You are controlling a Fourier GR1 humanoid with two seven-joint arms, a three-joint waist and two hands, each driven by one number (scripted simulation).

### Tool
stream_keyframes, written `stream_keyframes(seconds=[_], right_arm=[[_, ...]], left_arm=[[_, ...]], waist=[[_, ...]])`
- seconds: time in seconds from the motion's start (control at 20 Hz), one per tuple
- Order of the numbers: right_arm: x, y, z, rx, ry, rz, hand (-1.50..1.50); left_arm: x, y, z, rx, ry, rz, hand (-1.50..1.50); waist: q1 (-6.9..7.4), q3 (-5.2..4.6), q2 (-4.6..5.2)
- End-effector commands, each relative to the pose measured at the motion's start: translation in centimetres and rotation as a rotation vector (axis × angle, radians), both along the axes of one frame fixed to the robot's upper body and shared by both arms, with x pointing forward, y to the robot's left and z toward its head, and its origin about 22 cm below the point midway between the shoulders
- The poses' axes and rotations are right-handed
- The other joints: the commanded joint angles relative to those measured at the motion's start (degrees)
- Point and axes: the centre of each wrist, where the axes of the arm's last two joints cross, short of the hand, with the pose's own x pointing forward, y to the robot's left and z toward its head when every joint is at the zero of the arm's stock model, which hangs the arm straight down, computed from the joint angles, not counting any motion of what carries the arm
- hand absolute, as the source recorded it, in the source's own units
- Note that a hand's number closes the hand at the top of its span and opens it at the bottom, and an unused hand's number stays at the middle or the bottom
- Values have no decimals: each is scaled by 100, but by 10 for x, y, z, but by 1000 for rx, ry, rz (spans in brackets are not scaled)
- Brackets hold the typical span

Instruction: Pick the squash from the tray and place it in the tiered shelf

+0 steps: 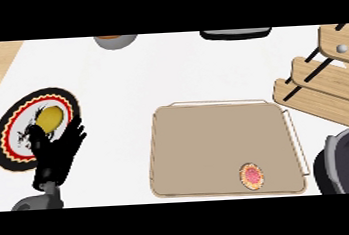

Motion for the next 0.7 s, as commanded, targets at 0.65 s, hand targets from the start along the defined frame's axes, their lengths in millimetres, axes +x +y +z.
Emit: stream_keyframes(seconds=[0.65], right_arm=[[-53, -56, 29, 324, -389, -172, -150]], left_arm=[[-1, 7, 7, -7, 4, 2, 0]], waist=[[-43, 2, -3]])
